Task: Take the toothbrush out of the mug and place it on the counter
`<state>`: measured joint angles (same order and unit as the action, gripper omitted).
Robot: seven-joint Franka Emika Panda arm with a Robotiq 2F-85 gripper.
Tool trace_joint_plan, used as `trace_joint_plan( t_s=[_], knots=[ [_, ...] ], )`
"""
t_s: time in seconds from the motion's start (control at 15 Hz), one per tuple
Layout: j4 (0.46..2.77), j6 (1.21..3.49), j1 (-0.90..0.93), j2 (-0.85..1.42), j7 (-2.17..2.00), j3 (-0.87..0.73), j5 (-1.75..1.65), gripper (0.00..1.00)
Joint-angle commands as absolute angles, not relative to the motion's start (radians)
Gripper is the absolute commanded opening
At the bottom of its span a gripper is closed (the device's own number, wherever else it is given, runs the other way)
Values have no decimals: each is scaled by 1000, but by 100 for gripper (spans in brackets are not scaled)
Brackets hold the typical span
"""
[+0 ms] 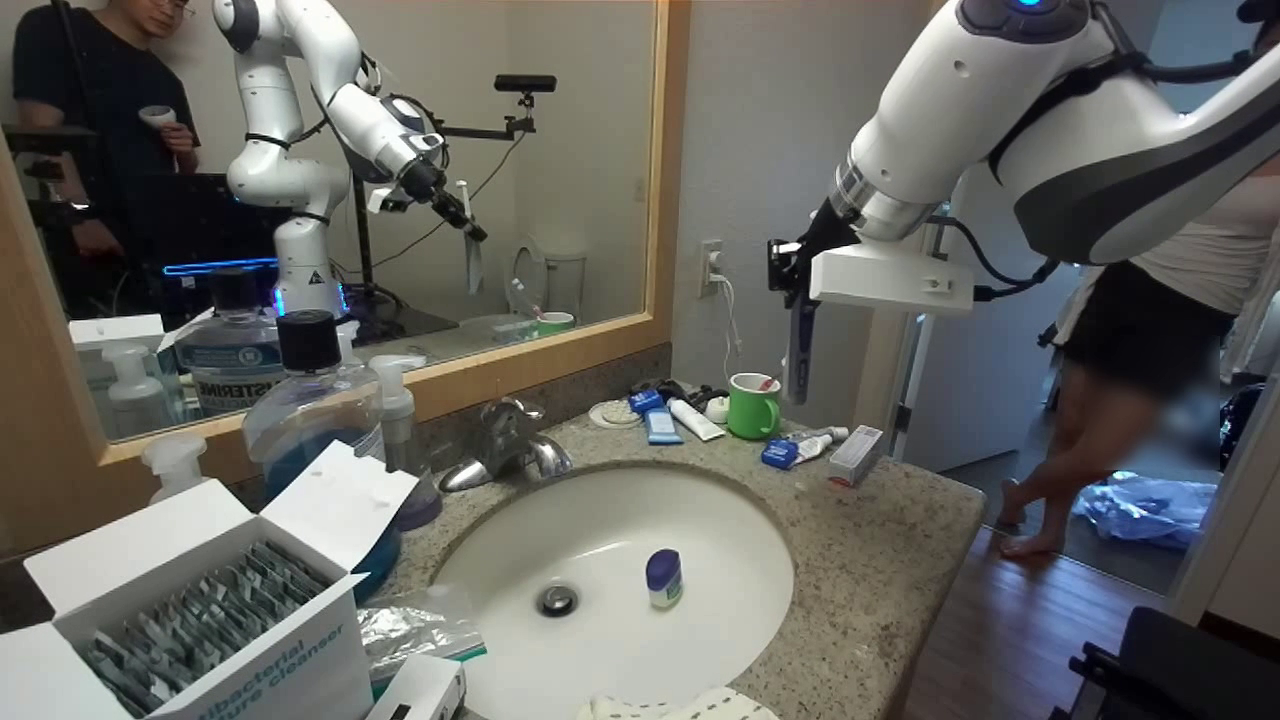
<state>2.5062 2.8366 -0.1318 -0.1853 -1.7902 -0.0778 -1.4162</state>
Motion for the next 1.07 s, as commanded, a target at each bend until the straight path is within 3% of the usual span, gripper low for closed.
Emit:
trace_joint_plan(
  t_s=[0.0,1.0],
  knots=[
    [2507,2892,-131,-169,-1780,-83,-1434,11],
    [2500,2884,-168,-51,-1845,-123,-1495,11]
  ],
)
